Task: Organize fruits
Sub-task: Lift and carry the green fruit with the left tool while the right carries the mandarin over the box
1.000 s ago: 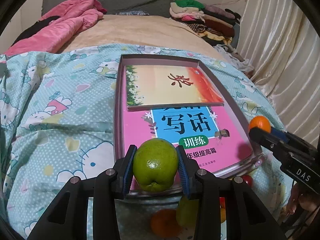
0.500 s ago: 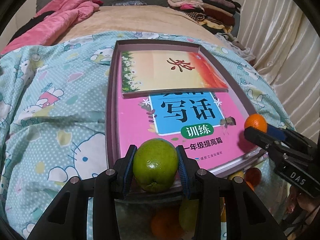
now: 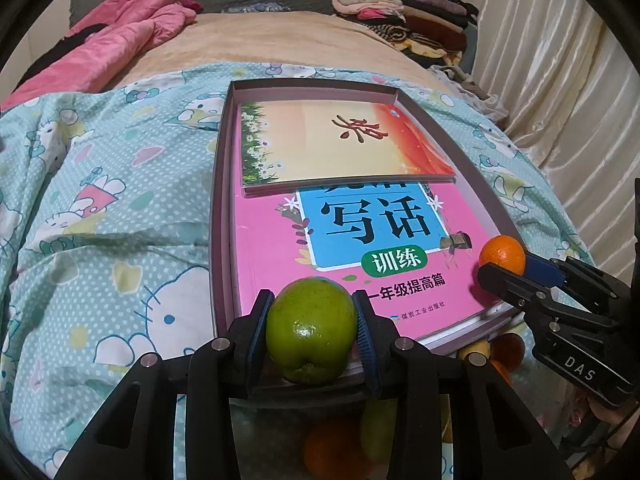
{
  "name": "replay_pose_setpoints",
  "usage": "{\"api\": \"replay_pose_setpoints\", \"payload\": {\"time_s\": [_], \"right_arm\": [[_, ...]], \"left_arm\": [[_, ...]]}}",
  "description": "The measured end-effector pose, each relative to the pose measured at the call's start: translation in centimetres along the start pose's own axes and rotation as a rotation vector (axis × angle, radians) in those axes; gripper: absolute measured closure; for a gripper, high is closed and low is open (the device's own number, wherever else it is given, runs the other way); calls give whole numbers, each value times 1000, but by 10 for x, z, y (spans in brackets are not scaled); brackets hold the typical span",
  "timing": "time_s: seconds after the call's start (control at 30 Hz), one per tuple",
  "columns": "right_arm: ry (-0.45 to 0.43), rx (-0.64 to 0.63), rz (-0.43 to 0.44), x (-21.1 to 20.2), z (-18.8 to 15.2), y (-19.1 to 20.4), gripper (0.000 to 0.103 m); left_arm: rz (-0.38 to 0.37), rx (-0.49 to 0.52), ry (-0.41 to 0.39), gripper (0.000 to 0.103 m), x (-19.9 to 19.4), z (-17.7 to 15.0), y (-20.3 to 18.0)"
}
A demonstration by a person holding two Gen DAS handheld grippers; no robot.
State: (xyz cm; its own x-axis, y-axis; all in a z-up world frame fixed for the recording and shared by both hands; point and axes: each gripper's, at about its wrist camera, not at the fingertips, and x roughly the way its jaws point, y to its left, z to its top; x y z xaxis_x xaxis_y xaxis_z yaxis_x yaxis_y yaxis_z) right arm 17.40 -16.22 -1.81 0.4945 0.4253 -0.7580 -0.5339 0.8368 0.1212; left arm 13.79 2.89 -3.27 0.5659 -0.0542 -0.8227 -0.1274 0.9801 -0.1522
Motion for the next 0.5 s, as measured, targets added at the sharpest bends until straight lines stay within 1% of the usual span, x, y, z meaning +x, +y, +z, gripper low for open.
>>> {"api": "replay_pose_setpoints", "payload": {"time_s": [0.4, 0.5], "right_arm": [[-3, -24, -16, 1, -2, 3, 65], [-8, -32, -19, 1, -2, 4, 64]], "left_arm": [[3, 5, -2, 63, 0, -1, -1], [3, 9, -2, 63, 0, -2, -1]]}}
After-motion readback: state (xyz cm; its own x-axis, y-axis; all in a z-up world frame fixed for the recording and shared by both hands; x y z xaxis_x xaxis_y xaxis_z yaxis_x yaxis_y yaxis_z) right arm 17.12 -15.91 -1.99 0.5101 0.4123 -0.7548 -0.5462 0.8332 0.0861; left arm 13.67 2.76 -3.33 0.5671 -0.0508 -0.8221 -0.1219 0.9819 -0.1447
